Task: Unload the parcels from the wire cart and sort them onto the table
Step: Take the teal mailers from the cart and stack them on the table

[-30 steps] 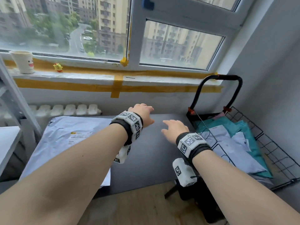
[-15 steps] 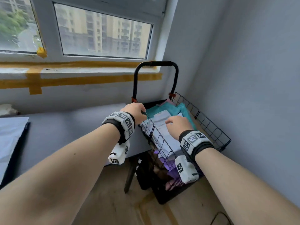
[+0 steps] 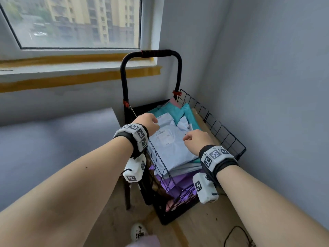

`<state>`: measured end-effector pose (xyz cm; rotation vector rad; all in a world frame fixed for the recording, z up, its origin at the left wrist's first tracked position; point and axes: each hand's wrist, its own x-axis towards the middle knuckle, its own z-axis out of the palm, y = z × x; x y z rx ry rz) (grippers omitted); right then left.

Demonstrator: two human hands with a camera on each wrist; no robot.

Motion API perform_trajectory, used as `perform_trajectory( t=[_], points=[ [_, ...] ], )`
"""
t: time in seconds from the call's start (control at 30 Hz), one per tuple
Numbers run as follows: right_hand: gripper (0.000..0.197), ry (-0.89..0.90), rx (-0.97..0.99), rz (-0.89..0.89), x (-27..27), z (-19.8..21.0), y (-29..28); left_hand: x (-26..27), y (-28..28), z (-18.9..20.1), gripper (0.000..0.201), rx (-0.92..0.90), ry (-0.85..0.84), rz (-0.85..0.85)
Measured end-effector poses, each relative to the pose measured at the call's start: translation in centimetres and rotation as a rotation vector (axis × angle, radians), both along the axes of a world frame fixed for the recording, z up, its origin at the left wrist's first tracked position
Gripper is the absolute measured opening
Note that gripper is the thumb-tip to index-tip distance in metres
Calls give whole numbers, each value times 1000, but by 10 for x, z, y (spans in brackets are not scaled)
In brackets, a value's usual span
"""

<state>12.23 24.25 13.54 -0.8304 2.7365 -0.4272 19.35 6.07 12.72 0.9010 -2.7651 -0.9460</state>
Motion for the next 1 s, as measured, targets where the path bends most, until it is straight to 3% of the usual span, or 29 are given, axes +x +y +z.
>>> perform_trajectory(
  t=[0.27, 0.43, 0.53, 0.6, 0.63, 0.67, 0.73, 1.0],
  points=[
    [26, -92, 103, -47, -121, -32, -10, -128, -13, -45, 37, 115, -135, -37],
    [25, -174, 140, -87, -182, -59, -33, -183, -46, -68, 38, 192, -203, 26],
    [26, -241, 182, -60, -198, -82, -41, -197, -62, -89, 36, 282, -224, 125],
    [25, -300, 198, -31, -204, -97, -43, -202, -66, -106, 12, 329, -272, 173],
    [24, -332, 203, -23, -207, -104, -43, -204, -66, -115, 10, 353, -282, 202],
    [24, -365, 207, -25, -212, -111, -44, -207, -67, -124, 26, 380, -287, 248],
    [24, -412, 225, -19, -223, -122, -47, -210, -69, -136, 37, 417, -302, 309],
    [36, -482, 308, 21, -257, -168, -73, -207, -71, -173, 10, 526, -370, 528]
  ],
)
